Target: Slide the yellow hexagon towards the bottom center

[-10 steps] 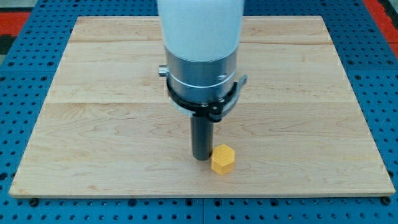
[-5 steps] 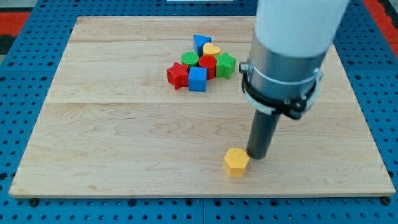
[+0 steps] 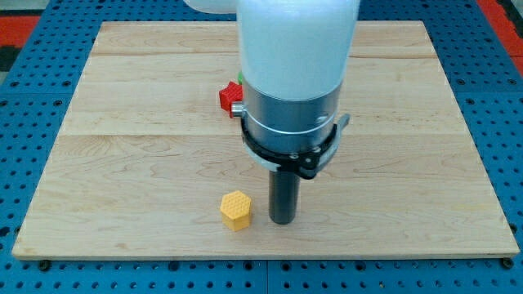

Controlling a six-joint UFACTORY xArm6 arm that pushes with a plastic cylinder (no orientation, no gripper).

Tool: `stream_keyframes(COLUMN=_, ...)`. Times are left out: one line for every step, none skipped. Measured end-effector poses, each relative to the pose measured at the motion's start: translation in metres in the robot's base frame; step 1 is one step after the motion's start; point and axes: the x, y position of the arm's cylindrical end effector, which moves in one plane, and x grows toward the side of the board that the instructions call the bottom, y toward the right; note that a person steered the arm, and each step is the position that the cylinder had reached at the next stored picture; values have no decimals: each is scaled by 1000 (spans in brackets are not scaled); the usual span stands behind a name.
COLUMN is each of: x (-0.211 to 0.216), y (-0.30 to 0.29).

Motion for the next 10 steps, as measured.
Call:
stream_keyframes(x=0, y=57)
stream_keyframes(x=-5, y=98)
stream_keyframes(x=-46, y=80)
stream_keyframes(x=-61, y=46)
stream_keyframes(x=-59, y=-3)
stream_keyframes(x=-53, y=-78)
stream_keyframes(x=-49, y=-166)
stream_keyframes(x=-26, y=-190)
stream_keyframes(x=-15, y=-132)
stream_keyframes(x=-15, y=-67)
